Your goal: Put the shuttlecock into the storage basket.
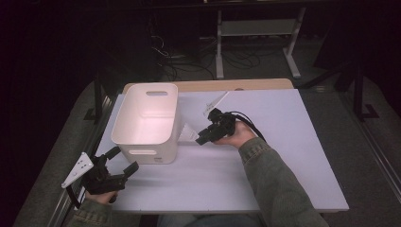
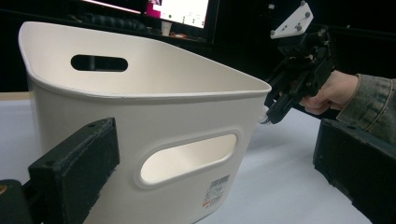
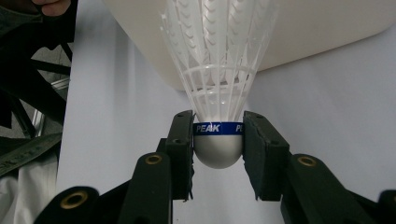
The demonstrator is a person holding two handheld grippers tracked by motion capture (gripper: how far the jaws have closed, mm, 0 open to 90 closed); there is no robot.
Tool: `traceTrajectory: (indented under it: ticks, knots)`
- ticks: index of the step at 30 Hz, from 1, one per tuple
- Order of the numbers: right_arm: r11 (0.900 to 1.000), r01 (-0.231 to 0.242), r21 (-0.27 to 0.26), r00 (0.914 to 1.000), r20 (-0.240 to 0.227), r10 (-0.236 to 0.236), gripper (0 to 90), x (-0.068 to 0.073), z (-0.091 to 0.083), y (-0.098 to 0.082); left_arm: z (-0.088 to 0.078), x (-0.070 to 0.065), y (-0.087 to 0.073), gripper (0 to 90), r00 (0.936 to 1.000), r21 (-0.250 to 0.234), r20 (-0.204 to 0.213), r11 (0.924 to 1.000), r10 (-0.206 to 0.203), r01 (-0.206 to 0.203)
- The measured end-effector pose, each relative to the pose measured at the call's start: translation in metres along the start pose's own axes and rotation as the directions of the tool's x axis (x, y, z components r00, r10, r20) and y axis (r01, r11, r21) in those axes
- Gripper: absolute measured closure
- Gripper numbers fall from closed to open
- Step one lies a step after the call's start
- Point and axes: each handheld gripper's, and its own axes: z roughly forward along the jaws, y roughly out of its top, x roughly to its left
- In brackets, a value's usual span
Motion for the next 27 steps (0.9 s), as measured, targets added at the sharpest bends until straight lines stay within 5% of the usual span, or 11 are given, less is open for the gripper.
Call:
traceTrajectory:
  ticks: [27]
  knots:
    - [0.997,0.043,-0.062,0.9986,0.032,-0.041,63.5,0.004,-0.028,0.018,0.0,0.0,0.0,0.0,1.0,0.001,0.0,1.0,0.003,-0.003]
